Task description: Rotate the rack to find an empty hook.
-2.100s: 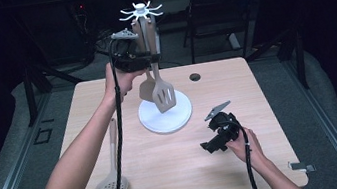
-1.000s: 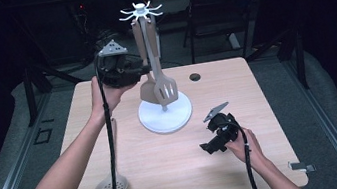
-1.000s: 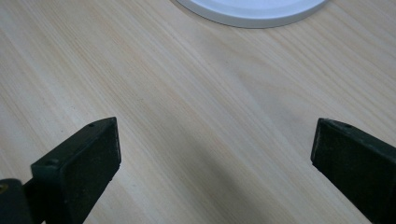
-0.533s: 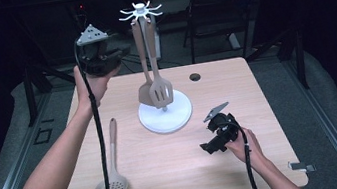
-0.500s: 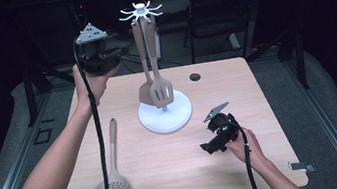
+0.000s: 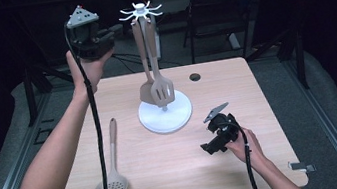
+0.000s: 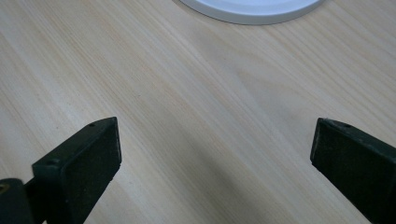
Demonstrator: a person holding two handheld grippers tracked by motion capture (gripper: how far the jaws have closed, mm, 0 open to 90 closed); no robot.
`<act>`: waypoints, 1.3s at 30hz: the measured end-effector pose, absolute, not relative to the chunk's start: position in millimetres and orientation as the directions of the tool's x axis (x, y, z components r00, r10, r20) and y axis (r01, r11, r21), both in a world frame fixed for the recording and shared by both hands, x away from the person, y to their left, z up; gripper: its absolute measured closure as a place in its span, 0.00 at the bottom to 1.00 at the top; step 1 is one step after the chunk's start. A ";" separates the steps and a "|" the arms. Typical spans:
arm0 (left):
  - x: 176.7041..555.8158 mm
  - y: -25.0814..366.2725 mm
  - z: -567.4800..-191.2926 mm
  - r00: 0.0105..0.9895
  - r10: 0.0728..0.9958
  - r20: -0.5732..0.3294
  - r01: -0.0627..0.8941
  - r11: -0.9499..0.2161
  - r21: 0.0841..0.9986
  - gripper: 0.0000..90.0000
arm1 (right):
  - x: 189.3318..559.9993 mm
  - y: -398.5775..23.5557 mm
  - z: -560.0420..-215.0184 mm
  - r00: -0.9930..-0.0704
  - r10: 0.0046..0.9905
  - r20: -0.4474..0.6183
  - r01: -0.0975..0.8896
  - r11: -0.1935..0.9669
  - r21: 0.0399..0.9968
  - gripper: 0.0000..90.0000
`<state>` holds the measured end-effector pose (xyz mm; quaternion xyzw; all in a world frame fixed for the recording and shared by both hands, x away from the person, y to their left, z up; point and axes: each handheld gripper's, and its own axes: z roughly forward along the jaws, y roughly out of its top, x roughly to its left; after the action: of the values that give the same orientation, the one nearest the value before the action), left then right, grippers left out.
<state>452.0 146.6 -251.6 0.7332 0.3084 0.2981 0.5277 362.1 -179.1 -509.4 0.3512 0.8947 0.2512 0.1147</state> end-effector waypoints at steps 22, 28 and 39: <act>475.3 132.4 -243.5 0.578 0.803 0.143 0.157 -0.282 0.946 1.00 | 362.3 -177.6 -510.7 -0.738 0.674 -0.025 0.566 0.639 0.520 0.02; 480.0 131.1 -242.4 0.572 0.807 0.148 0.165 -0.290 0.943 1.00 | 362.4 -177.9 -511.0 -0.735 0.677 -0.038 0.565 0.642 0.519 0.02; 480.1 136.5 -244.4 0.579 0.806 0.123 0.164 -0.263 0.951 1.00 | 362.3 -177.8 -510.9 -0.743 0.668 -0.043 0.560 0.656 0.505 0.02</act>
<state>480.1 136.5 -244.4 0.7290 0.3324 0.3160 0.5081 362.3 -177.8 -510.9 0.3400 0.9030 0.2373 0.1130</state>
